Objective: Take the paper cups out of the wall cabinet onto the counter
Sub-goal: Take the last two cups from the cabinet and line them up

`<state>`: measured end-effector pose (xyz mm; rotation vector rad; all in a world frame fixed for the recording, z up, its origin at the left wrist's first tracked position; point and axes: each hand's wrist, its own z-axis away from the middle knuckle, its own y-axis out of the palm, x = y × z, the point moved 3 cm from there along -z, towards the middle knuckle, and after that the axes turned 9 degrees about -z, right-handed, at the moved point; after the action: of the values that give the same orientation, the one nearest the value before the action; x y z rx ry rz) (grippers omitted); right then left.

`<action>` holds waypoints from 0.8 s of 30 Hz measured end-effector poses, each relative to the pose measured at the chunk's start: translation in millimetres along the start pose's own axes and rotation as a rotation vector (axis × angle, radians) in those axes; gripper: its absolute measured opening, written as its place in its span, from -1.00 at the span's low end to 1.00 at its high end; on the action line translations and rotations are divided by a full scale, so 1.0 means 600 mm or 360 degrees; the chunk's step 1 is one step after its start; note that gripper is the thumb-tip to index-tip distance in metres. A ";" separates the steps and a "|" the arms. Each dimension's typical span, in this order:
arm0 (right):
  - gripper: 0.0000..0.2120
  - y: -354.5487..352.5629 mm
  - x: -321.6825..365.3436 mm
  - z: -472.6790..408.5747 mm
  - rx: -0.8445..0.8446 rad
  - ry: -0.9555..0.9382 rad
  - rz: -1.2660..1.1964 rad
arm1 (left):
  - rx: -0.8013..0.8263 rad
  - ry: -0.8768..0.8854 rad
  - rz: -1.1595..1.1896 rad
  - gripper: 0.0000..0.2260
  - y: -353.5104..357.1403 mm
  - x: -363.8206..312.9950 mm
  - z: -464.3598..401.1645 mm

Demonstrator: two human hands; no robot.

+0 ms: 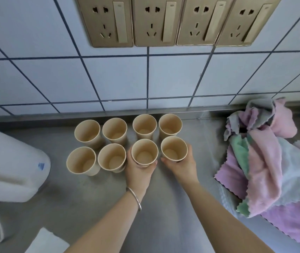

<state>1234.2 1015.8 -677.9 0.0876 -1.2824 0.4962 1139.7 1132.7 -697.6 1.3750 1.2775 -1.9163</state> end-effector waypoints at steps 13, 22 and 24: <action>-0.26 -0.022 -0.051 0.036 -0.0045 0.0003 0.0100 | 0.0086 -0.0198 -0.0261 -0.33 0.004 0.026 0.057; -0.48 -0.083 -0.084 0.182 -0.0453 0.0171 0.0021 | 0.0560 -0.0219 -0.0289 -0.68 -0.018 0.001 0.175; -0.53 -0.110 -0.091 0.233 -0.0584 0.0197 -0.0033 | 0.0792 -0.0095 -0.0279 -0.72 -0.012 -0.017 0.209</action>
<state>1125.2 893.5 -673.2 -0.2339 -1.2304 0.2387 1077.5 1025.5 -676.0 1.4525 0.9529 -2.4958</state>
